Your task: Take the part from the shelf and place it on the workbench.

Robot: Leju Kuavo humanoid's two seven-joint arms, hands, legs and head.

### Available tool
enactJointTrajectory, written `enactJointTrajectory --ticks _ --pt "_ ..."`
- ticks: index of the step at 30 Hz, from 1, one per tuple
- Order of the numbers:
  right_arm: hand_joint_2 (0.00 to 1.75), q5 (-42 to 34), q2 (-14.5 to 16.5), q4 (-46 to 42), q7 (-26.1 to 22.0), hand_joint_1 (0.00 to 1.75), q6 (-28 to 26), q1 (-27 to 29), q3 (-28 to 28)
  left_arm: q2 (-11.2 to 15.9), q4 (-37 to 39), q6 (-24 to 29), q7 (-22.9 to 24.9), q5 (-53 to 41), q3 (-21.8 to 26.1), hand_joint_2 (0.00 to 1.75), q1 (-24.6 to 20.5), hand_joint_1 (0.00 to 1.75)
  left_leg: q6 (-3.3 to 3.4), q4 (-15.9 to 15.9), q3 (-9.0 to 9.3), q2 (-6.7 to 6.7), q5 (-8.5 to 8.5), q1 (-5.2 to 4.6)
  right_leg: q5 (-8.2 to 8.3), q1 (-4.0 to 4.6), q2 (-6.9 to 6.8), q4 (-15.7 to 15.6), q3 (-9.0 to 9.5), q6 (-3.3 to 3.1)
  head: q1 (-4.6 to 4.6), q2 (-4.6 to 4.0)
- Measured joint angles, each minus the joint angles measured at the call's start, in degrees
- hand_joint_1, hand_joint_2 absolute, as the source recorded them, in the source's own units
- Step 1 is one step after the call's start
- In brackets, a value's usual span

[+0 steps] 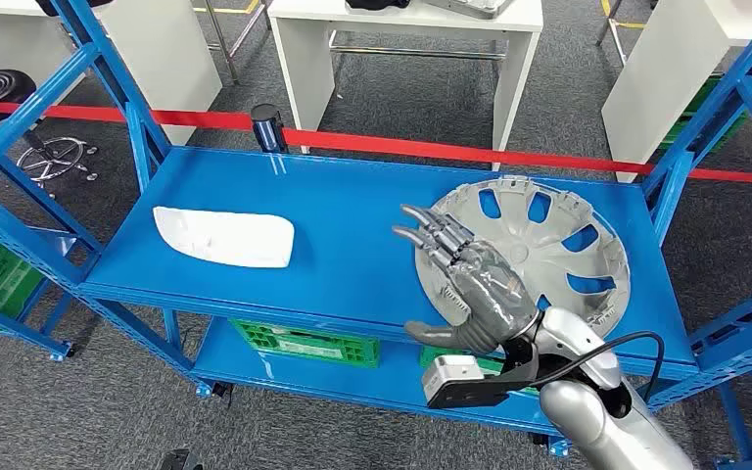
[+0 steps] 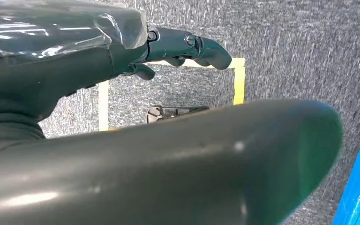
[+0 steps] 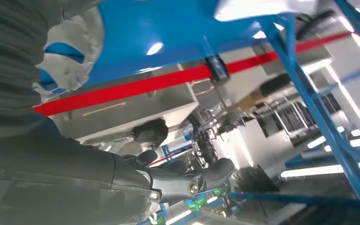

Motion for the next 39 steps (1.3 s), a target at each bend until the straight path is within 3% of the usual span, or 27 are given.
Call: enactJointTrajectory --ticks 4,8,10,12,13,14,15,17,18,20,22,24,25,27,29,30,31,32,34,37,39 --pt "1.75 0.7 -1.8 0.9 0.6 0.0 1.9 -0.9 1.3 0.3 0.0 -0.4 0.1 -0.1 0.0 0.0 -0.3 0.0 1.55 -10.0 5.17 0.04 3.05 -0.77 -0.06 0.26 0.09 -0.1 0.03 0.07 0.03 0.0" --pt "1.75 0.7 -5.4 2.9 1.3 0.0 5.5 -1.6 3.3 0.8 0.0 -0.9 0.3 -0.5 0.0 0.0 -0.5 0.0 2.11 -12.1 6.24 0.07 3.52 -0.79 -0.25 0.32 -0.08 -0.1 -0.26 0.87 0.07 -0.01" --pt "1.75 0.7 -7.4 4.0 1.4 0.0 6.7 -2.2 4.2 0.9 0.0 -1.1 0.4 -0.6 -0.1 0.0 -0.6 0.0 2.48 -13.4 7.01 0.1 4.15 -0.48 -2.02 0.36 -0.16 3.5 -1.97 0.9 0.16 -0.01" --pt "1.75 0.7 -9.2 5.1 1.6 0.0 8.0 -2.6 5.3 0.9 0.0 -1.4 0.6 -0.6 -0.1 0.0 -0.7 0.0 2.63 -13.6 7.13 0.09 4.26 -0.55 -4.77 0.21 -0.18 10.8 -5.64 0.82 0.21 -0.01" --pt "1.75 0.7 -10.2 5.6 1.7 0.0 8.6 -2.6 5.9 1.0 0.0 -1.5 0.7 -0.7 -0.1 0.0 -0.7 0.0 2.62 -13.6 7.1 0.07 4.24 -0.56 -5.59 0.13 -0.18 13.8 -7.25 0.99 0.21 -0.01" --pt "1.75 0.6 -11.2 6.1 1.8 0.0 9.0 -2.6 6.5 1.0 0.0 -1.7 0.9 -0.7 -0.1 0.0 -0.7 0.0 2.59 -13.6 7.08 0.03 4.22 -0.54 -5.54 0.0 -0.19 14.9 -7.96 1.4 0.22 -0.01" --pt "1.75 0.5 -12.2 6.5 1.9 0.0 9.3 -2.6 7.1 1.0 0.0 -1.8 1.0 -0.7 -0.2 0.0 -0.8 0.0 2.52 -13.5 7.08 -0.02 4.17 -0.5 -4.56 -0.19 -0.21 13.5 -7.46 2.02 0.22 -0.01" --pt "1.75 0.0 -14.1 7.1 1.9 0.0 9.7 -2.9 8.0 1.1 0.0 -1.9 1.3 -0.8 -0.3 0.0 -0.9 0.0 2.1 -13.0 7.04 -0.09 3.89 -0.42 -1.35 -0.67 -0.43 5.8 -3.86 3.21 0.22 0.0" --pt "1.75 -0.3 -14.9 7.3 1.9 0.0 9.9 -3.1 8.4 1.2 0.0 -2.0 1.4 -0.8 -0.4 0.0 -1.0 0.0 1.76 -12.6 6.93 -0.12 3.66 -0.48 -0.12 -0.75 -0.47 2.3 -2.11 3.3 0.24 0.0" --pt "1.75 -0.7 -16.2 7.7 1.9 0.0 10.3 -3.4 9.2 1.4 0.0 -2.2 1.6 -1.0 -0.6 0.0 -1.3 0.0 1.19 -12.1 6.67 -0.15 3.34 -0.67 0.72 -0.64 -0.42 -0.5 -0.66 2.43 0.2 0.0" --pt "1.75 -1.0 -17.2 8.0 2.0 0.0 10.4 -3.5 10.0 1.6 0.0 -2.3 1.8 -1.1 -0.9 0.0 -1.5 0.0 0.91 -11.9 6.53 -0.15 3.22 -0.59 0.88 -0.56 -0.24 -0.4 -0.64 1.42 0.16 0.0" --pt "1.75 -1.1 -17.9 8.2 2.0 0.0 10.5 -3.7 10.5 1.7 0.0 -2.3 1.9 -1.2 -1.0 0.0 -1.6 0.0 0.46 -10.3 5.83 -0.08 2.08 -0.37 0.96 -0.71 -0.2 -0.4 -0.55 0.82 0.14 0.0" --pt "1.75 -1.2 -18.1 8.3 2.0 0.0 10.8 -3.9 10.7 1.7 0.0 -2.4 1.9 -1.2 -1.0 0.0 -1.6 0.0 0.17 -8.0 4.75 -0.05 0.7 -0.29 0.99 -0.8 -0.2 -0.5 -0.5 0.58 0.14 0.0" --pt "1.75 -1.6 -18.4 8.6 1.9 0.0 11.7 -4.6 11.4 1.7 0.0 -2.5 1.9 -1.0 -1.1 0.0 -1.7 0.0 -0.22 -0.4 1.2 -0.02 -2.89 -0.22 0.97 -0.65 -0.19 -0.4 -0.54 0.31 0.1 0.0" --pt "1.75 -2.2 -18.7 9.1 1.8 0.0 12.8 -5.5 12.3 1.7 0.1 -2.6 1.9 -0.7 -1.1 0.0 -1.7 0.0 -0.17 4.9 -1.47 -0.02 -4.3 -0.18 0.96 -0.41 -0.18 -0.4 -0.55 0.23 0.12 0.0" --pt "1.75 -2.5 -18.9 9.4 1.8 0.0 13.2 -6.0 12.8 1.7 0.1 -2.7 1.9 -0.6 -1.1 0.0 -1.7 0.0 0.07 4.2 -1.25 -0.02 -3.36 -0.23 0.96 -0.26 -0.14 -0.4 -0.52 0.23 0.12 0.0" --pt "1.75 -2.9 -19.1 9.6 1.8 0.0 13.5 -6.5 13.2 1.8 0.1 -2.7 1.9 -0.6 -1.1 0.0 -1.7 0.0 0.49 1.4 0.06 -0.04 -1.6 -0.34 0.96 -0.12 -0.08 -0.4 -0.46 0.23 0.12 0.0" --pt "1.75 -3.2 -19.3 9.8 1.8 0.0 13.6 -7.1 13.5 1.9 0.1 -2.7 1.9 -0.6 -1.1 0.0 -1.7 0.0 1.12 -2.9 2.12 -0.07 0.41 -0.56 0.96 -0.02 -0.02 -0.5 -0.41 0.23 0.13 0.0" --pt "1.75 -3.7 -19.8 10.1 1.8 0.0 13.8 -8.0 14.1 2.1 0.1 -2.7 1.9 -0.5 -1.1 0.0 -1.8 0.0 2.15 -9.5 5.45 0.09 2.54 -1.07 0.97 0.21 0.04 -0.5 -0.49 0.29 0.15 0.0" --pt "1.75 -4.3 -20.8 10.9 2.0 0.0 14.1 -9.0 15.0 2.5 0.1 -2.6 1.8 -0.5 -1.1 0.0 -1.8 0.0 2.6 -11.7 6.45 0.3 2.73 -1.58 1.11 0.17 -0.07 -0.8 -0.55 0.67 0.15 0.0" --pt "1.75 -4.5 -21.5 11.5 2.5 0.0 14.8 -9.8 15.5 2.6 0.1 -2.6 1.8 -0.5 -1.1 0.0 -1.9 0.0 2.81 -12.9 7.21 0.36 3.4 -1.37 0.58 0.16 -0.18 0.0 -1.01 0.93 0.2 0.0"
